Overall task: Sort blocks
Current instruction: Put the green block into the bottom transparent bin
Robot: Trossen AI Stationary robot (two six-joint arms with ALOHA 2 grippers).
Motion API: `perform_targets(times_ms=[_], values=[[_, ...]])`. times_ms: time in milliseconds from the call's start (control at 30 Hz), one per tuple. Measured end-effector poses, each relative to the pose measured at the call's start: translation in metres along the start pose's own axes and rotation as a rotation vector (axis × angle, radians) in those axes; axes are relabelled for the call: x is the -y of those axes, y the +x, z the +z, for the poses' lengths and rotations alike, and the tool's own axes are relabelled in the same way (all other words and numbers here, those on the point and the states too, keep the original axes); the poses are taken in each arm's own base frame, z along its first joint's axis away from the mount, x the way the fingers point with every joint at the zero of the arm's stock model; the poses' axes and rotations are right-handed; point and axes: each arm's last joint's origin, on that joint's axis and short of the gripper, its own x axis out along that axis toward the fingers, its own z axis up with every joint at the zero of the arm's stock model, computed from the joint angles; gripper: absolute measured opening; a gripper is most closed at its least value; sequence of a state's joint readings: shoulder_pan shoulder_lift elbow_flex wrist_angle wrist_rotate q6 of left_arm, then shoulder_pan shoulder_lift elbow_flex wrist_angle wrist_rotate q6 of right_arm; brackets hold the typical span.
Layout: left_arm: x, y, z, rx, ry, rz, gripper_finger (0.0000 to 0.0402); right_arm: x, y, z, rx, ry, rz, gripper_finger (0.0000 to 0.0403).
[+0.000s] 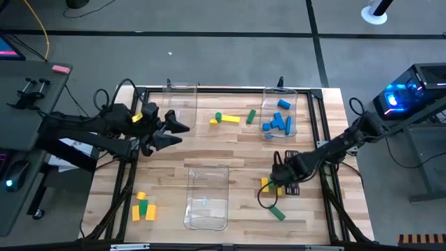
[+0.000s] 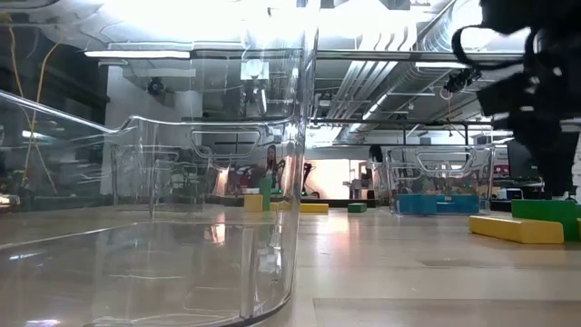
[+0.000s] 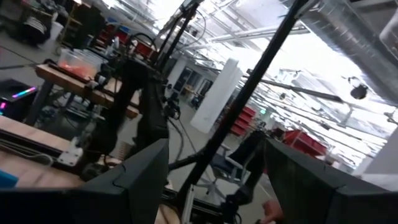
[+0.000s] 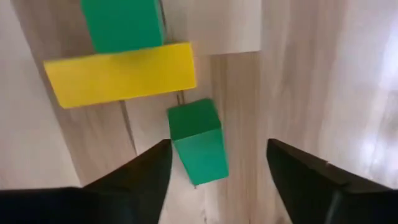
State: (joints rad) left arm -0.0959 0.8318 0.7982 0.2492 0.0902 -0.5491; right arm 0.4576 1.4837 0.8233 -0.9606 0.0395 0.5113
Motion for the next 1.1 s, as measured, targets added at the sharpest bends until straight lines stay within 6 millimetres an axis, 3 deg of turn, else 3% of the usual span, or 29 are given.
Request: perform_targets(times_ms=[200,467,567,700,733,933,1100], values=[[0.005,0.001,-0.003,-0.011,-0.006,-0.016,0.0248,0.002,0.022,-0.006,-0.019,-0.061,0.122,0.0286],[0.004,0.002,-0.005,-0.021,0.019,-0.004,0.0248,0.004,0.033,-0.008,0.028,-0.085,0.100,0.0278],[0.002,0.004,-0.009,-0.047,0.042,0.011,0.0248,0.004,0.033,-0.009,0.030,-0.094,0.083,0.0242],[-0.003,0.011,-0.015,-0.084,0.040,0.032,0.0248,0.004,0.030,-0.006,0.035,-0.074,0.067,0.0141],[-0.004,0.013,-0.017,-0.093,0.041,0.038,0.0248,0.003,0.028,-0.005,0.031,-0.055,0.068,0.0124],[-0.016,0.021,-0.019,-0.085,0.053,0.084,0.0248,0.001,-0.007,0.002,-0.024,0.059,0.021,0.0130],[-0.020,0.015,0.004,0.062,0.228,0.076,0.0248,-0.009,-0.065,0.037,0.252,0.121,0.048,0.0130]])
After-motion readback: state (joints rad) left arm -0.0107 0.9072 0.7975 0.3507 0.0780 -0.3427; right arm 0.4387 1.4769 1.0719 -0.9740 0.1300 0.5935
